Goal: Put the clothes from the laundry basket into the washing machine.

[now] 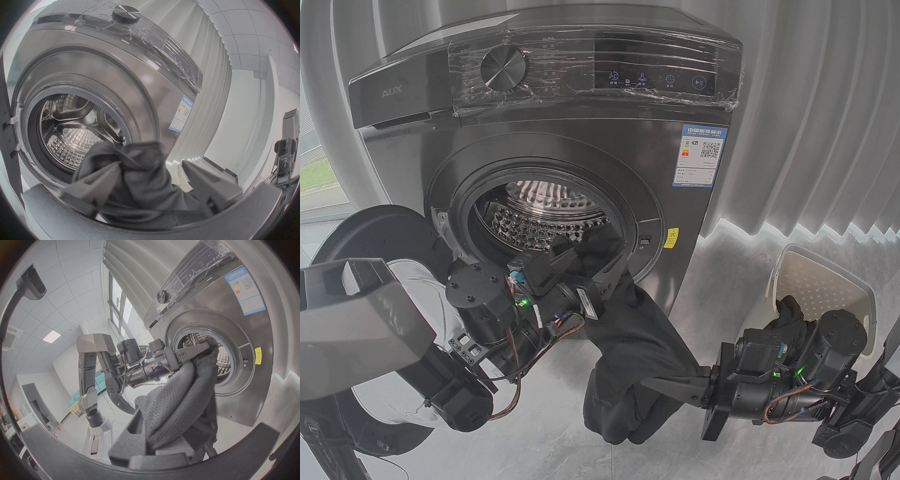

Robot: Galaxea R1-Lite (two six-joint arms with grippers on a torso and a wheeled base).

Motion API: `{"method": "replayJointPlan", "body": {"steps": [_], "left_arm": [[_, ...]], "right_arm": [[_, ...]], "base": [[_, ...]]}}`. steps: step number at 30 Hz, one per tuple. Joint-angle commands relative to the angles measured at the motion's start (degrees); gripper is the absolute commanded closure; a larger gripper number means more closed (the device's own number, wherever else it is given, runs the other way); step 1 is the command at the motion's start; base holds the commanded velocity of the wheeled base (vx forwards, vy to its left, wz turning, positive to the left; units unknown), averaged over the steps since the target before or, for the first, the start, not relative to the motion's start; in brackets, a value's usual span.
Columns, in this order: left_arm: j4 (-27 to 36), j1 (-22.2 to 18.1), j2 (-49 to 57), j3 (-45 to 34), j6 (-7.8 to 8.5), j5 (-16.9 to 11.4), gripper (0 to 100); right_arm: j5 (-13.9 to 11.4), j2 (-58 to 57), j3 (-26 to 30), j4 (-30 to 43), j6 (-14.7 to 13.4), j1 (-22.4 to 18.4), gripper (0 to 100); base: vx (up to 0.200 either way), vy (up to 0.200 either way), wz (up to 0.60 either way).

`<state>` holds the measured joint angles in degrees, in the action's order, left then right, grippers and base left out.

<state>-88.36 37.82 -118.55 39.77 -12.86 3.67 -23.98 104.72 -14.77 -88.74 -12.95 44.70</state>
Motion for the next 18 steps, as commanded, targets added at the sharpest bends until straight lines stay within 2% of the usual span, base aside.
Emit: {"method": "replayJointPlan", "body": {"steps": [1,10,12,13,18], "left_arm": [[-0.1,-1.3,1.0,-1.4,-0.85,0.2,0],[-0.1,-1.9,3.0,-5.3,-0.76,-0.6,0],[-0.3,-2.0,3.1,-7.0,-0.76,-3.5,0],[-0.3,-2.0,3.2,-7.2,-0.67,-3.7,0],[-0.3,-2.4,8.4,-15.2,-0.23,-14.2,0]], "right_arm": [[0.0,-1.9,0.3,0.0,-0.7,-1.5,100],[0.0,-2.9,-0.1,0.0,-1.1,-4.6,100],[0.0,-2.9,-0.3,0.0,-1.3,-4.8,100],[0.0,-2.9,-0.3,0.0,-1.4,-4.8,100],[0.1,-3.0,-1.7,0.0,-4.5,-5.3,100]], "base": [[0.0,0.0,0.0],[0.0,0.0,0.0],[0.0,0.0,0.0],[0.0,0.0,0.0],[0.0,0.0,0.0]]}}
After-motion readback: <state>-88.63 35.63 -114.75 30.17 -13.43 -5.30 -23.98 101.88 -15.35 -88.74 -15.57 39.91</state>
